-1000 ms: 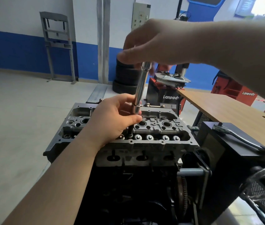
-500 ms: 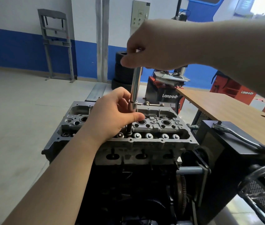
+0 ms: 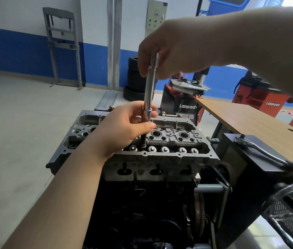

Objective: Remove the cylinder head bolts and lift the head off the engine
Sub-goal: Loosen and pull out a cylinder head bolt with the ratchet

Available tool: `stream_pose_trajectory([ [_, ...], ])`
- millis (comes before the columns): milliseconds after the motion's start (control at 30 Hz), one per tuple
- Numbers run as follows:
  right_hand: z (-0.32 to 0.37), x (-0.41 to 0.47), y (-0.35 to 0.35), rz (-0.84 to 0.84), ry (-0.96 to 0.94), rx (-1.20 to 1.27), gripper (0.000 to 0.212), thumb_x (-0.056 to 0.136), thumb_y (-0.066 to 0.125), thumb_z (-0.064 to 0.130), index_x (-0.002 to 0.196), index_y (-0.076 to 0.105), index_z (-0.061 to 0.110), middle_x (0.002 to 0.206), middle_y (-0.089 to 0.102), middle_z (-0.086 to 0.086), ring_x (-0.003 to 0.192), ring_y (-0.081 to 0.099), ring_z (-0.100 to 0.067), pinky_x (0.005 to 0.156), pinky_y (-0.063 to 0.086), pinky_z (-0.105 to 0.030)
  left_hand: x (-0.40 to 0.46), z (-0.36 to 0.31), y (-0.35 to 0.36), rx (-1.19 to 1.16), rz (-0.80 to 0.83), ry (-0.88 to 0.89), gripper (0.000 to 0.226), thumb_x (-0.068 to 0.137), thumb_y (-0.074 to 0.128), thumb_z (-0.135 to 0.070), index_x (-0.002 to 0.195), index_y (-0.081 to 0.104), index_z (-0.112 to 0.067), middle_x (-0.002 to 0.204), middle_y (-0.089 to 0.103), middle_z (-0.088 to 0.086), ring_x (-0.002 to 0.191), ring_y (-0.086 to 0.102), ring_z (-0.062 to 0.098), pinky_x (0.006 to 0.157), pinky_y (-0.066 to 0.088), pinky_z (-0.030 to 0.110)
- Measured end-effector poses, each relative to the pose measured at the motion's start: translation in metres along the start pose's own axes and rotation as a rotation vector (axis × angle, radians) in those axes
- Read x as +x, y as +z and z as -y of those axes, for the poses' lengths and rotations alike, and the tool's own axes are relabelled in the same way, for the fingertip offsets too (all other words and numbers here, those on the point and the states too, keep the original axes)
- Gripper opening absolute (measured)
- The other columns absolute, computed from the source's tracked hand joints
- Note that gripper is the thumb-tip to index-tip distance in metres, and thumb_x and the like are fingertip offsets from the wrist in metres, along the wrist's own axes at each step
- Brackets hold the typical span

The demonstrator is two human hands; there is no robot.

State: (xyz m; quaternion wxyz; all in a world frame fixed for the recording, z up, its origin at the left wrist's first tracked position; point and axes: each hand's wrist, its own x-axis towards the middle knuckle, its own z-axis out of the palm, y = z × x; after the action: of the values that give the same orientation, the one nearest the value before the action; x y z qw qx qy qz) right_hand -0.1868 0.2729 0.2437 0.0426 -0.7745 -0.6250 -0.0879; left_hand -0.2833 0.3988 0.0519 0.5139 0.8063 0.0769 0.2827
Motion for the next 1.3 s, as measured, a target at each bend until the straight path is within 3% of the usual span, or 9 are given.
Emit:
stream_pose_trajectory([
  [133,0.003,0.001,0.005,0.019,0.044,0.030,0.041,0.090,0.057,0.074,0.105,0.075,0.040,0.074,0.076,0.007,0.042,0.061,-0.004,0.055,0.051,-0.025,-0.001,-0.001,-0.002,0.080,-0.043,0.060,0.036,0.085,0.086,-0.013,0.115,0.073,-0.027,0.100,0.081,-0.011,0.096,0.079,0.009,0.095,0.062,0.040],
  [267,0.002,0.009,0.011,-0.065,0.018,-0.130,0.027,0.098,0.061,0.052,0.088,0.073,0.029,0.065,0.070,0.009,0.047,0.062,-0.002,0.054,0.047,-0.024,0.001,-0.003,0.006,0.191,-0.160,0.047,0.035,0.075,0.093,-0.037,0.101,0.070,-0.036,0.090,0.077,-0.016,0.086,0.075,0.004,0.085,0.062,0.031],
  [400,0.004,0.002,0.004,0.024,-0.034,0.017,0.027,0.091,0.076,0.030,0.093,0.068,0.056,0.085,0.066,0.039,0.065,0.063,0.013,0.056,0.047,-0.017,-0.002,-0.001,0.002,0.013,-0.013,0.050,0.036,0.096,0.076,-0.011,0.128,0.069,-0.026,0.109,0.081,-0.011,0.101,0.078,0.012,0.099,0.061,0.047],
  [533,0.003,0.008,0.015,-0.055,0.046,-0.166,0.049,0.098,0.048,0.070,0.107,0.072,0.029,0.073,0.073,0.002,0.050,0.066,-0.013,0.052,0.044,-0.025,0.000,-0.002,0.001,0.220,-0.124,0.108,0.039,0.078,0.092,-0.028,0.106,0.068,-0.039,0.094,0.077,-0.023,0.088,0.075,-0.002,0.088,0.061,0.031],
  [667,0.007,0.006,0.013,-0.092,0.006,-0.144,0.009,0.098,0.065,0.039,0.103,0.071,0.035,0.082,0.066,0.009,0.063,0.063,-0.010,0.058,0.051,-0.027,0.002,-0.002,0.005,0.204,-0.098,0.050,0.041,0.074,0.090,-0.045,0.106,0.065,-0.042,0.096,0.074,-0.023,0.088,0.073,0.000,0.084,0.063,0.033],
  [767,0.007,-0.002,0.006,-0.008,-0.045,0.031,0.040,0.090,0.075,0.019,0.107,0.066,0.054,0.098,0.072,0.020,0.064,0.069,0.002,0.059,0.057,-0.024,-0.003,-0.001,-0.001,0.030,0.064,0.054,0.042,0.095,0.079,-0.018,0.132,0.065,-0.033,0.116,0.078,-0.016,0.107,0.076,0.007,0.101,0.059,0.043],
  [933,0.006,0.003,0.021,-0.087,0.039,-0.147,0.036,0.097,0.059,0.061,0.113,0.072,0.031,0.085,0.064,0.016,0.047,0.060,0.001,0.056,0.041,-0.020,0.001,0.001,-0.003,0.282,-0.071,0.116,0.042,0.081,0.091,-0.029,0.110,0.063,-0.040,0.097,0.077,-0.020,0.089,0.074,-0.004,0.087,0.060,0.031],
  [1133,0.003,0.003,0.012,0.002,0.001,0.111,0.059,0.085,0.082,0.013,0.127,0.064,0.051,0.099,0.072,0.012,0.067,0.072,-0.004,0.059,0.059,-0.019,0.002,0.002,0.002,0.100,0.026,0.113,0.033,0.100,0.074,-0.026,0.127,0.062,-0.040,0.108,0.076,-0.018,0.099,0.075,0.003,0.092,0.060,0.035],
  [1300,0.005,0.003,0.013,-0.024,0.127,0.097,0.042,0.084,0.073,0.063,0.107,0.072,0.027,0.076,0.076,0.000,0.052,0.071,-0.012,0.047,0.057,-0.027,0.004,0.001,-0.002,0.260,-0.105,0.172,0.038,0.081,0.089,-0.035,0.104,0.061,-0.047,0.094,0.074,-0.023,0.085,0.074,-0.003,0.081,0.060,0.022],
])
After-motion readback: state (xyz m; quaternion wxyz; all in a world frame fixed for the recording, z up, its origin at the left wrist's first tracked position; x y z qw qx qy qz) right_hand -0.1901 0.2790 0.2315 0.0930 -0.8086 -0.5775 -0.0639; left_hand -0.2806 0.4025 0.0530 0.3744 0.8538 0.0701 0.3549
